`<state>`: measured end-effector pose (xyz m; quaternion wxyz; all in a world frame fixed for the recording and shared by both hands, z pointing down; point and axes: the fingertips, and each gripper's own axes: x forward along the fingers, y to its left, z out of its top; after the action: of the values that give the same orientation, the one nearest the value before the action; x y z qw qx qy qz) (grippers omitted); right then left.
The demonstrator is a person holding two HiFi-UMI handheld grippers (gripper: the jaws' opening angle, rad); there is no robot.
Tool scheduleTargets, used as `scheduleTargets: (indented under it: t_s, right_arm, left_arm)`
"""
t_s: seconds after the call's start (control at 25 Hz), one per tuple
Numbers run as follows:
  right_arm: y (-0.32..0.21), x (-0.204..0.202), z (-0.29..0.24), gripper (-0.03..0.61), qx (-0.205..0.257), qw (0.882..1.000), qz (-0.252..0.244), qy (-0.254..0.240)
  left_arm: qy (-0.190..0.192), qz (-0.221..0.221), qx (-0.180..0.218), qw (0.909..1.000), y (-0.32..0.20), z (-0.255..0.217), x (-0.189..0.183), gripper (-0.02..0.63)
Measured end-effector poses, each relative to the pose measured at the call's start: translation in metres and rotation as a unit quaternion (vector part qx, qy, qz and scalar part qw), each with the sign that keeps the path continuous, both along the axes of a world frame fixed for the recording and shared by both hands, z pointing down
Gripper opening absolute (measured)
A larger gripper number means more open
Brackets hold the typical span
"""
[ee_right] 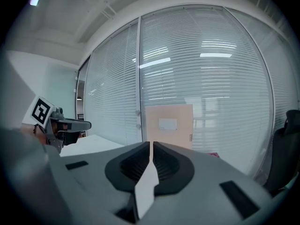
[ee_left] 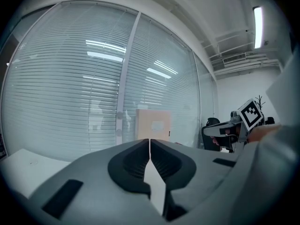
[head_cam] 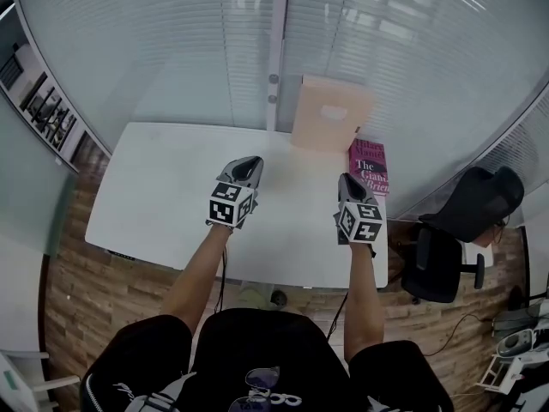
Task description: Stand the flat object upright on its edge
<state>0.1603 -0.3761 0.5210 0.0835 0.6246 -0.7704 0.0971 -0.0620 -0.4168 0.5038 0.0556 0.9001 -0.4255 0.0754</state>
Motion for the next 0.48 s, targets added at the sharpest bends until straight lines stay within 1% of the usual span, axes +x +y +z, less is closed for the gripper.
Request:
scheduleTargets:
  t_s: [0.48]
  right_arm:
    - [0.007,-0.025,0.005,0.023,0.001,1.000,-0.015,0.003]
  left_arm:
    - [0.001,-0.007,-0.005,1.0000,0.012,0.011,-0.022,0.023]
